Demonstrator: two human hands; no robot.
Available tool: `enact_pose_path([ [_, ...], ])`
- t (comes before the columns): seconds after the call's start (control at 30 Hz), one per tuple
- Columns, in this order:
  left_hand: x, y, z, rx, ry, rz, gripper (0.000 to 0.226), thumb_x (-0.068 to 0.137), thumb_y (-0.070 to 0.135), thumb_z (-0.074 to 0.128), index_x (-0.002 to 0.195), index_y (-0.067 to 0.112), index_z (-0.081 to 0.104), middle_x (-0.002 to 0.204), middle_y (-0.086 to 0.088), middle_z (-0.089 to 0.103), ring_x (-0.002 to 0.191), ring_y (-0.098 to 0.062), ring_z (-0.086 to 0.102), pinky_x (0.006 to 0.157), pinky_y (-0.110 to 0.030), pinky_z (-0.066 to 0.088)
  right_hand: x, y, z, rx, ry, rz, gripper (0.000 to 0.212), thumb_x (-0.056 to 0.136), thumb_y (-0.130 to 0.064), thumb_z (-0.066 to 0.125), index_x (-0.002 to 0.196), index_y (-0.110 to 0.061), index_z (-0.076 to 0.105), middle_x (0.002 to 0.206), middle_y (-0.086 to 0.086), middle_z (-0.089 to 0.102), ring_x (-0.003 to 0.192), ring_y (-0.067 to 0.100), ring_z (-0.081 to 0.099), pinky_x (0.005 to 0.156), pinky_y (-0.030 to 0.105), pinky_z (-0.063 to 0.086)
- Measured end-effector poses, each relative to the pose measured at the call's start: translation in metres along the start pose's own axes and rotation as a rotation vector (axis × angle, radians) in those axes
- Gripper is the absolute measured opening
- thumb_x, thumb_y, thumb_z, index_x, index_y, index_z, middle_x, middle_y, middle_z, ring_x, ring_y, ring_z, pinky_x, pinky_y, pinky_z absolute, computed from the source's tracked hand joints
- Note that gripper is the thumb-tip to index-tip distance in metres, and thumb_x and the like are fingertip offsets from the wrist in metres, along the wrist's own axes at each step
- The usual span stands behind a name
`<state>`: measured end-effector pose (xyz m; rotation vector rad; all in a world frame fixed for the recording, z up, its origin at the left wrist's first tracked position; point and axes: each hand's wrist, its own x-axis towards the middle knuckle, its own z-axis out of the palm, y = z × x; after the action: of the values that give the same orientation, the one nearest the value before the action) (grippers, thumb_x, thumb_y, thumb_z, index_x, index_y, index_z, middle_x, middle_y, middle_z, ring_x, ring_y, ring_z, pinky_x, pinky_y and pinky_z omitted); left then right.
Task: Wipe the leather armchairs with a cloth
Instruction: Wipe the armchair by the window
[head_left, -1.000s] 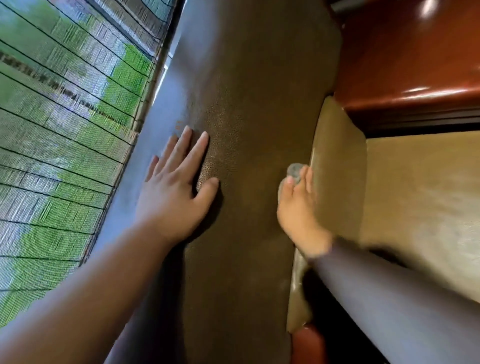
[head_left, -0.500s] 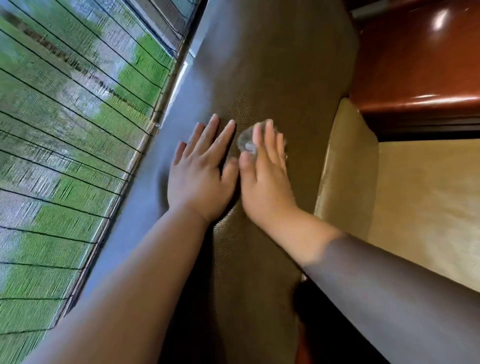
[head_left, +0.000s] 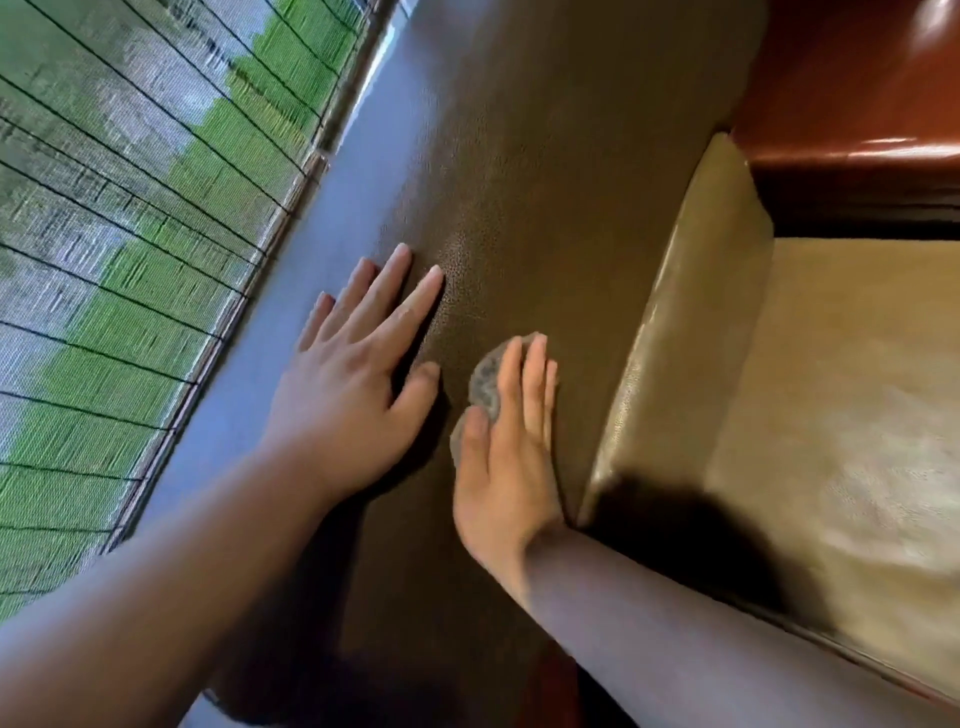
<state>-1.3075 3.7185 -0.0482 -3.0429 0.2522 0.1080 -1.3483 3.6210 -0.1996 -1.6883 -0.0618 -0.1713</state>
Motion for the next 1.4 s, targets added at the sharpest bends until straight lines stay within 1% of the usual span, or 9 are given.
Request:
enact_pose_path([
  [0.1, -0.025, 0.003, 0.01, 0.08, 0.027, -0.019, 0.073, 0.099, 0.051, 0.036, 0.167, 0.045, 0.013, 0.177, 0.013, 0.003, 0.164, -0.02, 0.0, 0.132, -0.054, 0.01, 0.023, 0.049, -0.024, -0.126, -0.039, -0.047, 0.061, 0.11, -0.021, 0.031, 0.166, -0.011, 0.009, 0.174, 0.008, -0.001, 0.161, 0.028, -0.003, 0.13, 0.045, 0.006],
  [0.2, -0.024, 0.011, 0.018, 0.121, 0.106, -0.068, 0.073, 0.097, 0.044, 0.045, 0.167, 0.04, 0.023, 0.177, 0.005, 0.013, 0.164, -0.028, 0.012, 0.129, -0.058, 0.017, 0.016, 0.095, -0.043, -0.144, 0.067, 0.273, 0.056, 0.109, -0.007, 0.042, 0.157, 0.011, 0.022, 0.168, 0.027, 0.014, 0.159, 0.039, 0.012, 0.131, 0.039, 0.003],
  [0.3, -0.021, 0.014, 0.024, 0.136, 0.151, -0.057, 0.074, 0.095, 0.043, 0.048, 0.166, 0.036, 0.029, 0.176, 0.0, 0.02, 0.162, -0.03, 0.018, 0.128, -0.058, 0.021, -0.016, 0.065, -0.021, -0.103, 0.018, 0.418, 0.066, 0.109, -0.033, 0.028, 0.163, -0.002, 0.008, 0.173, 0.016, -0.001, 0.161, 0.03, -0.002, 0.13, 0.036, -0.003],
  [0.4, -0.024, 0.012, 0.024, 0.149, 0.163, -0.062, 0.074, 0.096, 0.045, 0.047, 0.166, 0.037, 0.029, 0.176, 0.0, 0.021, 0.162, -0.029, 0.019, 0.127, -0.058, 0.022, -0.056, 0.011, 0.008, -0.046, -0.08, 0.172, 0.07, 0.108, -0.051, 0.016, 0.164, -0.018, -0.009, 0.174, 0.006, -0.014, 0.16, 0.023, -0.015, 0.129, 0.04, -0.005],
  [0.63, -0.039, 0.008, 0.02, 0.054, 0.181, -0.102, 0.072, 0.095, 0.043, 0.048, 0.165, 0.04, 0.031, 0.175, 0.006, 0.022, 0.162, -0.024, 0.019, 0.128, -0.057, 0.021, -0.052, 0.075, -0.046, -0.162, -0.132, 0.315, 0.062, 0.11, -0.022, 0.032, 0.157, 0.012, 0.011, 0.168, 0.03, 0.002, 0.159, 0.039, 0.004, 0.129, 0.05, 0.01],
  [0.73, -0.038, 0.015, 0.027, 0.119, 0.207, -0.119, 0.075, 0.093, 0.047, 0.048, 0.165, 0.038, 0.03, 0.175, 0.004, 0.023, 0.162, -0.027, 0.021, 0.128, -0.057, 0.021, -0.084, 0.044, -0.018, -0.173, -0.212, 0.478, 0.074, 0.108, -0.032, 0.034, 0.161, 0.0, -0.006, 0.17, 0.018, -0.017, 0.16, 0.029, -0.011, 0.13, 0.043, 0.0],
  [0.9, -0.038, 0.011, 0.031, 0.141, 0.241, -0.084, 0.075, 0.094, 0.048, 0.049, 0.165, 0.038, 0.029, 0.175, 0.001, 0.025, 0.161, -0.03, 0.023, 0.126, -0.059, 0.025, -0.098, 0.02, -0.003, -0.055, -0.266, 0.283, 0.081, 0.101, -0.052, 0.021, 0.163, -0.015, -0.017, 0.17, 0.001, -0.029, 0.157, 0.015, -0.025, 0.127, 0.033, -0.011],
  [1.2, -0.017, 0.012, 0.029, 0.176, 0.244, -0.015, 0.08, 0.084, 0.047, 0.05, 0.162, 0.037, 0.036, 0.172, -0.008, 0.029, 0.155, -0.041, 0.03, 0.119, -0.066, 0.034, 0.055, 0.151, -0.073, -0.502, -0.141, 0.254, 0.071, 0.104, -0.041, 0.016, 0.164, -0.003, 0.012, 0.173, 0.012, 0.011, 0.161, 0.026, 0.001, 0.13, 0.044, -0.002],
  [1.4, 0.001, 0.015, 0.02, 0.243, 0.104, 0.057, 0.088, 0.082, 0.055, 0.047, 0.166, 0.04, 0.027, 0.177, -0.008, 0.015, 0.158, -0.047, 0.02, 0.119, -0.074, 0.027, -0.041, 0.153, -0.057, -0.576, -0.149, 0.065, 0.07, 0.102, -0.038, 0.046, 0.16, -0.003, 0.028, 0.168, 0.015, 0.029, 0.157, 0.035, 0.022, 0.127, 0.054, 0.02],
])
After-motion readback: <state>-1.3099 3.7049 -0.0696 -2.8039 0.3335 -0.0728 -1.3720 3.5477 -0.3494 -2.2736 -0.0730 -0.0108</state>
